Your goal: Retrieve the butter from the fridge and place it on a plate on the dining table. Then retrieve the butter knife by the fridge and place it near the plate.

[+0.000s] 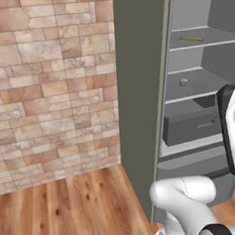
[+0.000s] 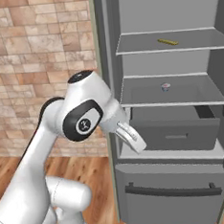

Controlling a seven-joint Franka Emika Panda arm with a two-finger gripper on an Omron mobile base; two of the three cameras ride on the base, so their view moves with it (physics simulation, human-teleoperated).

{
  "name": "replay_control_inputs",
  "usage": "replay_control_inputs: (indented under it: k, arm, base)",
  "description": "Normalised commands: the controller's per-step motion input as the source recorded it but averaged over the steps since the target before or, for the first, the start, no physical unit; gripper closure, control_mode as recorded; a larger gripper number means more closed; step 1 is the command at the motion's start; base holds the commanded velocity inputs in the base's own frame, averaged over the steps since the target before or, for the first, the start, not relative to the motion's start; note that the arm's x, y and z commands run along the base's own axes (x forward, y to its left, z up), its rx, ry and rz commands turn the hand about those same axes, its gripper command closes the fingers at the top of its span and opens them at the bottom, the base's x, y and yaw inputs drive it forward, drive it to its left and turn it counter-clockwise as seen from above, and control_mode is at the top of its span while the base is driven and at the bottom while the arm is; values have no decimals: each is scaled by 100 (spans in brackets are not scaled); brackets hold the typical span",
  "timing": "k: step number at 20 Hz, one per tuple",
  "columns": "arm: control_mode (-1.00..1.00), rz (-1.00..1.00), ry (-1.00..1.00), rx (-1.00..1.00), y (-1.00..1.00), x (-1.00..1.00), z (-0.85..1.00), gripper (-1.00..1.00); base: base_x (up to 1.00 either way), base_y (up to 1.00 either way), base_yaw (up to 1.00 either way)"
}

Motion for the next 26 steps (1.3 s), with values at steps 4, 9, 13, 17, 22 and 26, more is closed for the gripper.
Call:
replay_control_inputs:
  k: [4,9,13,17,22,26]
  arm:
    - [-100,39,-1,10,5,20,63,-100]
    - [-100,39,-16,1,52,35,-16,-100]
    - [100,14,-10,0,22,9,0,-100]
    - [100,0,0,0,0,0,0,-100]
    - [100,0,0,0,0,0,0,-100]
    - [100,0,0,0,0,0,0,-100]
  base:
    - [0,0,0]
    - [0,0,0]
    - [9,6,9]
    - [8,-29,2]
    - [11,-63,0]
    - [19,-31,-1]
